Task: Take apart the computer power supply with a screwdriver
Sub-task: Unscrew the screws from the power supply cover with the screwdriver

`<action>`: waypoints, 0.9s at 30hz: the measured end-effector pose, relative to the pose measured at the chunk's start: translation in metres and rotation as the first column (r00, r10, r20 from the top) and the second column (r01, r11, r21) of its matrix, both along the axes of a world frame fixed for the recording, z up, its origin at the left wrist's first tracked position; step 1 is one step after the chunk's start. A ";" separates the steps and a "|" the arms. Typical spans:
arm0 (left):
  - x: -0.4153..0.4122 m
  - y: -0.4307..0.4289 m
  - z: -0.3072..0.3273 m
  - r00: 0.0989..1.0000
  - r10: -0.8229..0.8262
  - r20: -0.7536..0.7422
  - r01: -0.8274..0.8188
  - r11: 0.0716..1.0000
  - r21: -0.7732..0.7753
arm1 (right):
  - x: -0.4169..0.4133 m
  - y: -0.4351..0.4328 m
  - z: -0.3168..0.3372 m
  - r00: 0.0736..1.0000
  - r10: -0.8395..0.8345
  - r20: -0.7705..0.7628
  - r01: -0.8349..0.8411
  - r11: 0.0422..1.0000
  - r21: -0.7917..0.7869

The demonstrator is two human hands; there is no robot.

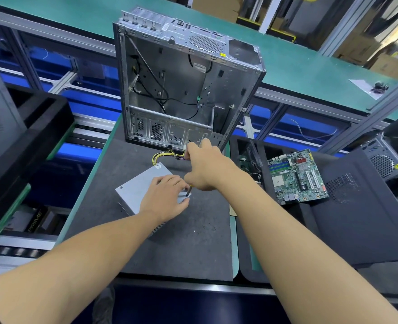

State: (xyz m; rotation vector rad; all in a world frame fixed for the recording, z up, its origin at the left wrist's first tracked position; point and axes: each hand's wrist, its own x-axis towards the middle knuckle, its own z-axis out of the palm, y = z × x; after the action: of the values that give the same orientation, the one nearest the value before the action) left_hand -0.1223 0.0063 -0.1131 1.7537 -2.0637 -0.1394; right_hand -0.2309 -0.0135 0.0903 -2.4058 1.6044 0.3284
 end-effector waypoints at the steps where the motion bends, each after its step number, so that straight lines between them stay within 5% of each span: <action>1: 0.000 0.000 0.000 1.000 0.001 -0.003 0.000 1.000 0.003 | 0.000 0.001 -0.001 1.000 -0.001 -0.013 0.000 1.000 -0.012; 6: 0.000 0.002 0.000 1.000 -0.011 -0.010 0.011 1.000 -0.026 | -0.001 0.002 -0.004 0.997 -0.047 -0.056 0.038 0.987 -0.153; 13: -0.002 0.002 0.000 1.000 0.002 0.019 -0.001 0.999 -0.052 | -0.001 0.001 0.002 1.000 0.005 0.008 -0.005 1.000 -0.006; 22: -0.002 0.002 0.002 0.999 0.000 0.035 0.000 1.000 -0.019 | -0.006 0.006 -0.003 0.999 -0.048 -0.001 0.047 0.990 -0.135; 27: -0.003 0.003 0.003 1.000 0.004 0.024 -0.003 1.000 -0.025 | -0.009 0.005 0.002 0.997 -0.048 0.052 0.048 0.999 0.002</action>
State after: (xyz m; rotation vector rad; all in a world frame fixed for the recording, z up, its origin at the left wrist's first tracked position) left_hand -0.1249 0.0094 -0.1097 1.7524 -2.0703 -0.0919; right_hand -0.2396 -0.0082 0.0921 -2.3509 1.6358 0.2558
